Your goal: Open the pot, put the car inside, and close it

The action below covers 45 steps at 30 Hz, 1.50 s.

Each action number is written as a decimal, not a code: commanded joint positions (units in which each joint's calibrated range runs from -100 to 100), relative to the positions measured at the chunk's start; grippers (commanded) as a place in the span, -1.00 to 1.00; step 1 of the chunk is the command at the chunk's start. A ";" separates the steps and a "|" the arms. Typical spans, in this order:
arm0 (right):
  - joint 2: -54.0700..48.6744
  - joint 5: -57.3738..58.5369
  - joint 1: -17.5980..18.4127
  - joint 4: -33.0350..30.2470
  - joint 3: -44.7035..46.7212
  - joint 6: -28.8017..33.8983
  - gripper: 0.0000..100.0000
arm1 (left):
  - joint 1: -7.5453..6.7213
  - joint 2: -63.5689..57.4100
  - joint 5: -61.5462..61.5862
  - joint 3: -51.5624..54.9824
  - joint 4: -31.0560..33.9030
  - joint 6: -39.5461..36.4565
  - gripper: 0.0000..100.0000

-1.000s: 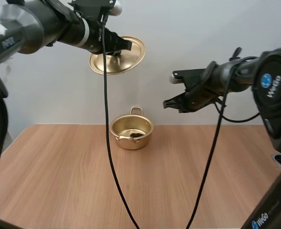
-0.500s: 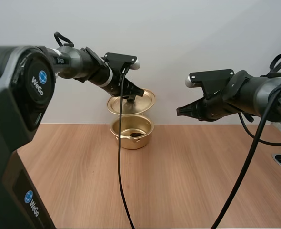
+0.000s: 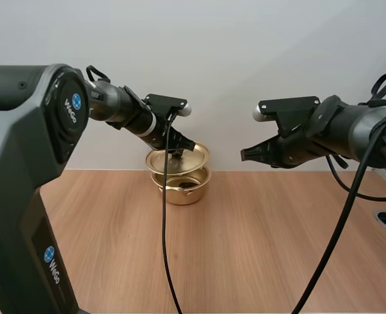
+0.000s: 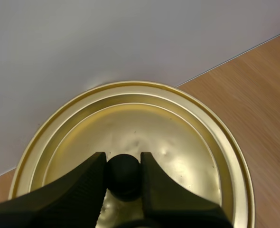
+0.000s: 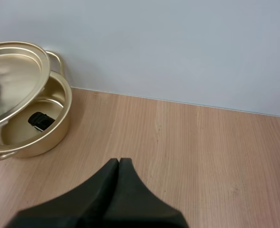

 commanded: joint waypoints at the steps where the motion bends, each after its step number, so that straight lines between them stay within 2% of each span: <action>1: -0.03 0.07 -0.02 0.01 -0.06 0.00 -1.00 | 0.00 1.14 -1.11 0.01 -0.05 0.04 -1.00; 10: -0.03 0.05 -0.02 0.12 -0.06 0.00 -1.00 | 0.00 3.07 -2.22 0.01 -1.14 1.21 -1.00; 12: -0.03 0.05 -0.02 0.38 -0.06 0.00 -1.00 | -0.17 3.38 -1.67 0.01 -1.68 2.19 -0.85; 15: -0.03 0.05 -0.02 0.36 -0.06 0.00 -1.00 | -0.60 3.62 -2.08 0.01 -1.94 2.30 -0.43; 18: -0.03 0.27 -0.02 0.40 -0.06 0.00 -1.00 | -0.62 3.62 -3.90 0.01 -2.35 2.30 -0.18; 31: -0.12 2.15 -0.02 1.69 -0.06 0.00 -1.00 | -0.62 1.00 -4.68 -0.23 -0.54 1.61 -0.14; 33: -0.12 2.85 -0.02 1.69 -0.06 0.00 -1.00 | -0.62 1.00 -4.68 -0.23 -0.54 1.61 0.03; 35: -0.12 3.00 -0.02 1.69 -0.06 0.00 -1.00 | -0.62 1.00 -4.54 -0.23 -0.45 1.61 0.31; 38: -0.12 3.00 -0.02 1.69 -0.06 0.00 -1.00 | -0.62 1.00 -4.54 -0.23 -0.45 1.61 0.61; 42: -0.12 3.59 -0.02 1.69 -0.06 0.00 -1.00 | -0.55 0.67 -3.12 -0.23 0.13 1.40 0.56; 43: -0.12 4.34 -0.02 1.79 -0.06 0.00 -1.00 | -0.40 0.12 -2.41 -0.23 0.13 0.85 0.44; 45: -0.12 4.95 -0.02 1.81 -0.06 0.00 -1.00 | 0.19 -1.95 -1.67 -0.23 0.13 -1.44 0.04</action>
